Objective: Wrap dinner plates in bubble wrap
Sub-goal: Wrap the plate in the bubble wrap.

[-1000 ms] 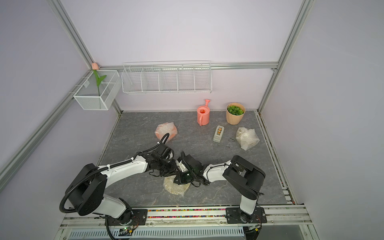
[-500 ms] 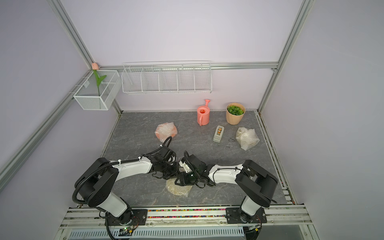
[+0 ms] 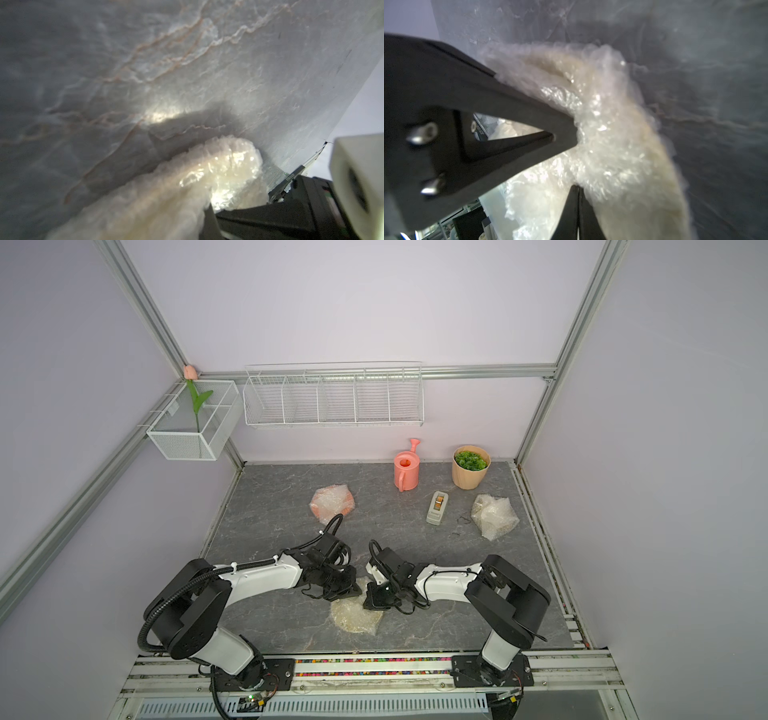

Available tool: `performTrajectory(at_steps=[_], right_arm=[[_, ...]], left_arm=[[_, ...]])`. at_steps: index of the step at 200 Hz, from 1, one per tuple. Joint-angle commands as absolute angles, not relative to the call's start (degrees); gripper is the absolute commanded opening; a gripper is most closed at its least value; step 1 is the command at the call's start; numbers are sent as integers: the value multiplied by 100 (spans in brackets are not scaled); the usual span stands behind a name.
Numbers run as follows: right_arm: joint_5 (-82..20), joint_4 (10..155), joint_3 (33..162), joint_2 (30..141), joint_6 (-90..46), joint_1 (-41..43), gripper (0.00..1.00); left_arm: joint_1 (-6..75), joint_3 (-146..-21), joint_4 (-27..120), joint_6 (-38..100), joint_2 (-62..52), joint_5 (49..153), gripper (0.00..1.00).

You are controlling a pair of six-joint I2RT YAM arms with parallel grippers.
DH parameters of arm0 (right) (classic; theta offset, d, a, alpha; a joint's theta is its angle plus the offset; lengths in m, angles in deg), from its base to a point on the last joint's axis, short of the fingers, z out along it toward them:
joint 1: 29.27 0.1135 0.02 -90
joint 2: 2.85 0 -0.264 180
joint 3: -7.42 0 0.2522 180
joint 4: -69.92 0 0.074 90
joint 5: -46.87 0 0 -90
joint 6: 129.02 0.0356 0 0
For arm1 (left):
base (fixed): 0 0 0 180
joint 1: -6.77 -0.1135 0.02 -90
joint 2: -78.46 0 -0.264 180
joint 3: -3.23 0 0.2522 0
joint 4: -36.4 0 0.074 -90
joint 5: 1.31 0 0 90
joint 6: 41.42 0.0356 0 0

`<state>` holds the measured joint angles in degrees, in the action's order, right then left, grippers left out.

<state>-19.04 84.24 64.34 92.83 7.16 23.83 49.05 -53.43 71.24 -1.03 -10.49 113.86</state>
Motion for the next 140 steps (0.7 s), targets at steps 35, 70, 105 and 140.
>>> performTrajectory(at_steps=[35,70,105,140], right_arm=[[-1940,8632,6495,9566,856,2340,7],[-1977,8717,6495,9558,821,2305,7],[-2028,8913,6513,9541,726,2182,7],[-2072,9178,6648,9532,564,2068,7]], left_arm=[[5383,-5762,8449,-23,-654,11031,22],[5457,-5655,8832,173,-732,10946,23],[5555,-5430,9155,382,-698,10873,18],[5597,-5247,8984,435,-602,11055,23]])
